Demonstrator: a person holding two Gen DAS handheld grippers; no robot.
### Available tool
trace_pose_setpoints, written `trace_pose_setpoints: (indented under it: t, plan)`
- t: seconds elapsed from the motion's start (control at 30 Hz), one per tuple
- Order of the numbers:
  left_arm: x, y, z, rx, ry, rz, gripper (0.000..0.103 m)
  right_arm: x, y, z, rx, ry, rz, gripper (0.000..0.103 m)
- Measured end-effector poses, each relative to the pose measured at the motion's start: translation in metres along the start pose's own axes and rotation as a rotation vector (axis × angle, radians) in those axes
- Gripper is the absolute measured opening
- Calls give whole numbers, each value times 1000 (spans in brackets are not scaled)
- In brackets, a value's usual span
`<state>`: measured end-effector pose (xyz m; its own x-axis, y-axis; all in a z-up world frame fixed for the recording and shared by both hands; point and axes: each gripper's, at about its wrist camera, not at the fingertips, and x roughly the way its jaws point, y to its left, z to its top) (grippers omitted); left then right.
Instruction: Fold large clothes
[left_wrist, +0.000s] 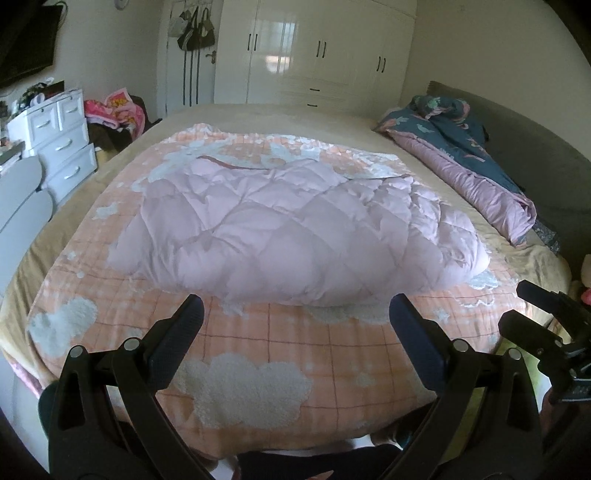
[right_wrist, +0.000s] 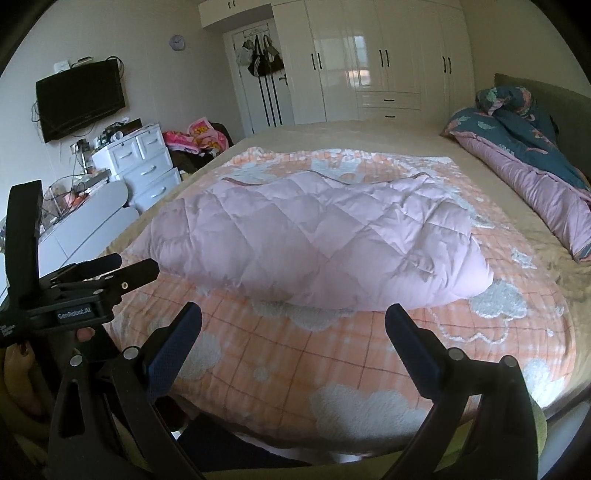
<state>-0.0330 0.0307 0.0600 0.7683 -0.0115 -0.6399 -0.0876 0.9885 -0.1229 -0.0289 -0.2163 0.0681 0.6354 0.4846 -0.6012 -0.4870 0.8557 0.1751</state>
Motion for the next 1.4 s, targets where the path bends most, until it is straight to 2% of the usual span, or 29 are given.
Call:
trace_pose_setpoints:
  t: [1.4]
  plan:
    - [-3, 3, 1, -3, -1, 42, 94, 0, -1, -1, 3, 2, 4, 99]
